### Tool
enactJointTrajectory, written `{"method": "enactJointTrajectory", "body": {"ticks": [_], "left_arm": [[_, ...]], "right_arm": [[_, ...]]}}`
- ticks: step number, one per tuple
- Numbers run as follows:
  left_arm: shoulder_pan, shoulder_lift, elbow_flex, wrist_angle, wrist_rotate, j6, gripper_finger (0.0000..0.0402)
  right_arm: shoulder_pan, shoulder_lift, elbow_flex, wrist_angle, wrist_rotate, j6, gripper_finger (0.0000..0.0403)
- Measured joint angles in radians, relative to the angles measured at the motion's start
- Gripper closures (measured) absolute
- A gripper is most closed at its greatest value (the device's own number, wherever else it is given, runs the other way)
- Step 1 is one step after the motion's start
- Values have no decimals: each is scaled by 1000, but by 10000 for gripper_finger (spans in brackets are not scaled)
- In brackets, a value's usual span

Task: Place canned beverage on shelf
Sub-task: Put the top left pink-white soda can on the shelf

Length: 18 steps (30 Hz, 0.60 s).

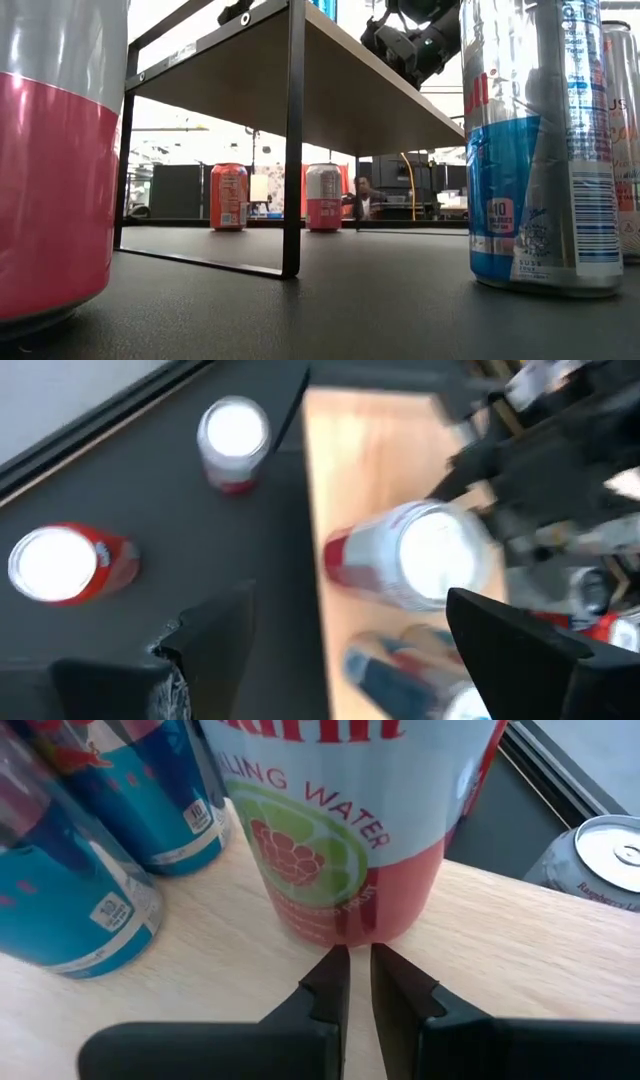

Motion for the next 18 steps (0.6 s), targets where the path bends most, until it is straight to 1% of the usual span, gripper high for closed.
{"method": "enactJointTrajectory", "body": {"ticks": [7, 13, 18], "left_arm": [[16, 0, -114, 13, 26, 93, 77], [37, 3, -220, 56, 30, 96, 77], [37, 9, -267, 112, 66, 82, 77]], "right_arm": [[-15, -80, 0, -71, 0, -4, 381], [-21, -175, 0, -178, 7, -1, 381], [-21, -245, 0, -239, 61, 16, 381]]}}
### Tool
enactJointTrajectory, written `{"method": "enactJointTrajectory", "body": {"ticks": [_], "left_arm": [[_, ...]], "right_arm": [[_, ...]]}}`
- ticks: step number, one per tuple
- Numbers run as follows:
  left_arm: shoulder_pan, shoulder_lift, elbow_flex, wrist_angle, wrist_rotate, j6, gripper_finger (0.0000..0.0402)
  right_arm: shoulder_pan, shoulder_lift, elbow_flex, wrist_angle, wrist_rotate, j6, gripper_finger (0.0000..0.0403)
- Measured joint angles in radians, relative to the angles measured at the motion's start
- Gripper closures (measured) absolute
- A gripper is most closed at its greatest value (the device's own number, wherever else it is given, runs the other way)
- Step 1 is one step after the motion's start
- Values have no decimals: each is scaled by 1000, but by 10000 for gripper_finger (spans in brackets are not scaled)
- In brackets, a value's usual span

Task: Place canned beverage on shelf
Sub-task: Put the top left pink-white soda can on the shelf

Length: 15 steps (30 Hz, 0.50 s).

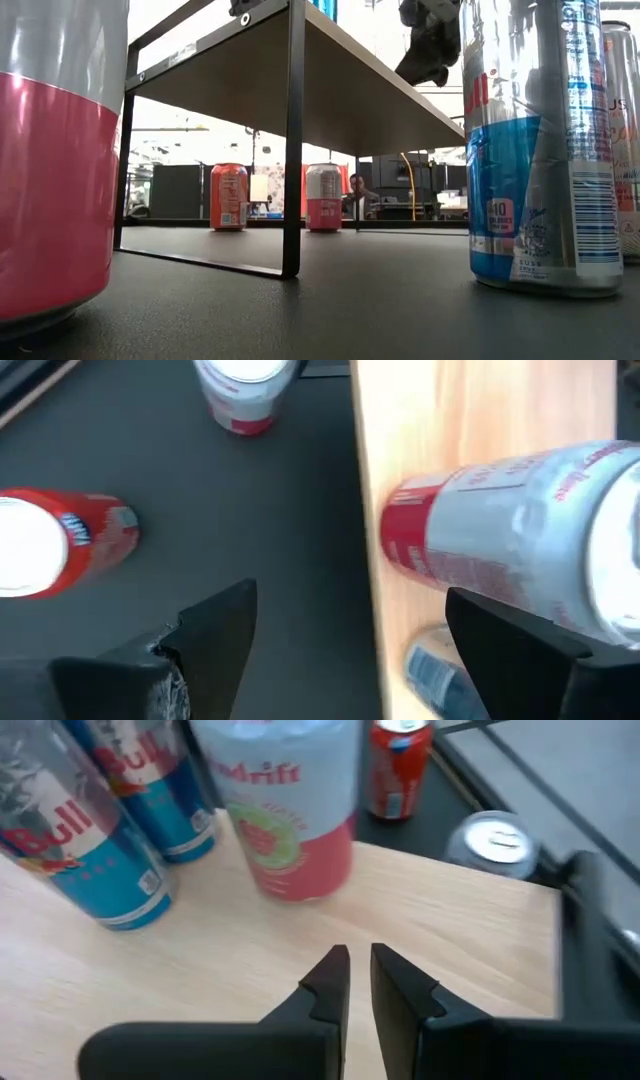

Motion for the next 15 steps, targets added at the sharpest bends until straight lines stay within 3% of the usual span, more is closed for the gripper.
{"method": "enactJointTrajectory", "body": {"ticks": [6, 15], "left_arm": [[-19, 3, -26, 39, 3, -37, 77], [-51, 3, -27, 46, 5, -92, 77]], "right_arm": [[-1, -48, 0, -42, 75, 0, 381], [0, -53, 0, -47, 75, -16, 381]]}}
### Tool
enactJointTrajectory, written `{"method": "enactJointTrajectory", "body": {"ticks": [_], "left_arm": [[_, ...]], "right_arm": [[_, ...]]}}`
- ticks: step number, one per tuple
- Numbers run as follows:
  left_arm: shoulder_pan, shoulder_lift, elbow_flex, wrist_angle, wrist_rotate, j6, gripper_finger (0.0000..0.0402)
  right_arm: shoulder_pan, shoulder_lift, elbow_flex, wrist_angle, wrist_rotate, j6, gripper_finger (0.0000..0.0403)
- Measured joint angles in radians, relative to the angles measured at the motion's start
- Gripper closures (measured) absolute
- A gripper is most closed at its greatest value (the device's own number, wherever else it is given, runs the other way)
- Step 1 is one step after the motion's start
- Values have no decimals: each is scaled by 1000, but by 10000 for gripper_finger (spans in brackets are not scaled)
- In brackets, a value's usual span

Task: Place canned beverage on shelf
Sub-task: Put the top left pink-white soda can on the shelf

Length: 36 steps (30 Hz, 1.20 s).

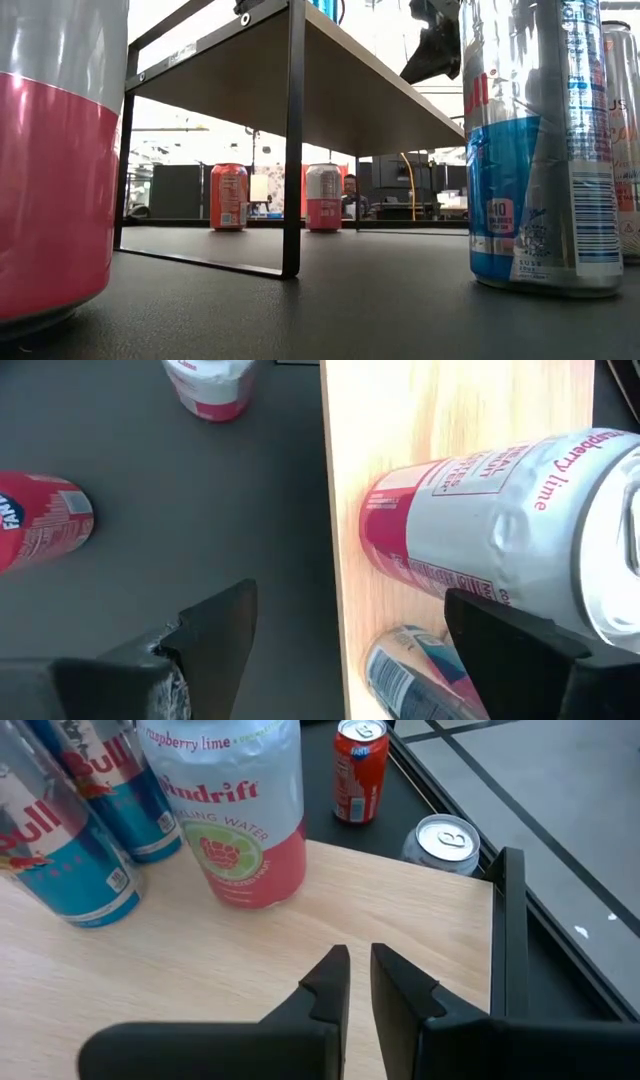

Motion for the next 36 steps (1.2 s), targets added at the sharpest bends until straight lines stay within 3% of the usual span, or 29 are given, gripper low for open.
{"method": "enactJointTrajectory", "body": {"ticks": [8, 16, 21, 36], "left_arm": [[3, 0, 0, 6, -45, 2, 77], [23, -1, 0, 1, -53, 1, 77], [30, -13, 0, -10, -53, 0, 77], [31, -16, 0, -81, -53, 32, 77]], "right_arm": [[3, 0, 0, 4, -16, 0, 381], [12, 18, 0, 53, -147, 33, 381], [38, 80, 0, 112, -212, 40, 381], [45, 244, 0, 243, -243, 79, 381]]}}
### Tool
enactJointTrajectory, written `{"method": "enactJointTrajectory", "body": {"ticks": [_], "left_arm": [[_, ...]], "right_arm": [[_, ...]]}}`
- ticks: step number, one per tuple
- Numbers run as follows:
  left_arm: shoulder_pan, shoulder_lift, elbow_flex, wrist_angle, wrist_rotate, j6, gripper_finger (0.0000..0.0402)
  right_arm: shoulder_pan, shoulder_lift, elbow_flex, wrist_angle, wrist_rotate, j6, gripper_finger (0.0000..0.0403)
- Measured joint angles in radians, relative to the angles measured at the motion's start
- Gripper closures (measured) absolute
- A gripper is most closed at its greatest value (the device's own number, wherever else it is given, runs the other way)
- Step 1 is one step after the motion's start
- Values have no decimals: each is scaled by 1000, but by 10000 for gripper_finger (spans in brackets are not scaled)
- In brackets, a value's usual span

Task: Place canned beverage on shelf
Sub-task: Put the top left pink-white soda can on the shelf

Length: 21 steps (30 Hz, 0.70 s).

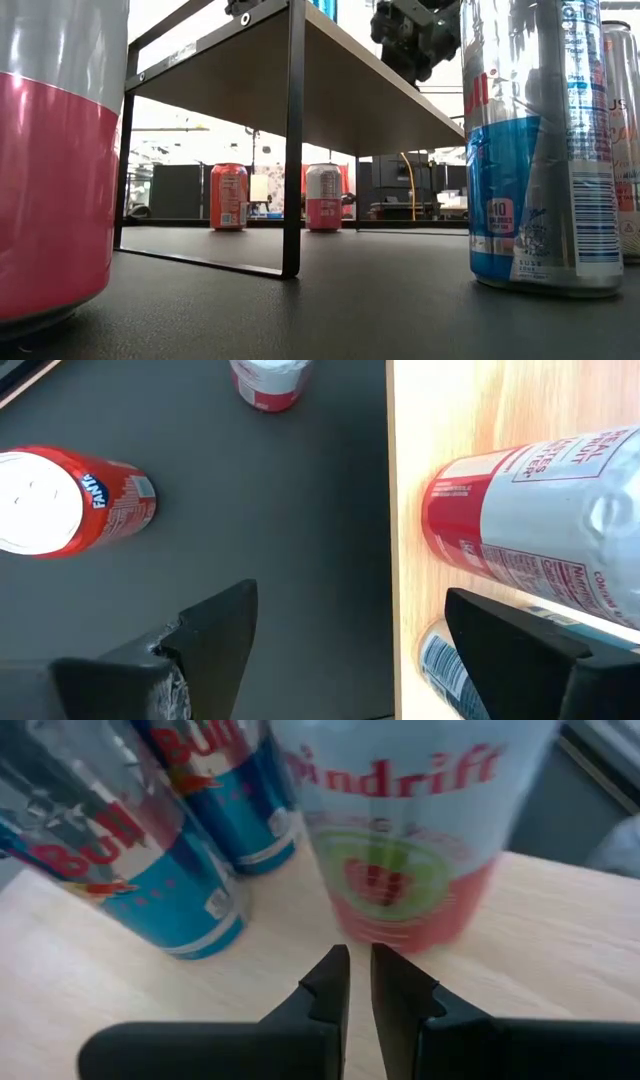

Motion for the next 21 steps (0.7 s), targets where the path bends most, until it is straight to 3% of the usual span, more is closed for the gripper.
{"method": "enactJointTrajectory", "body": {"ticks": [21], "left_arm": [[0, 0, 0, 0, -3, 2, 77]], "right_arm": [[-4, 11, 0, 66, 13, -8, 381]]}}
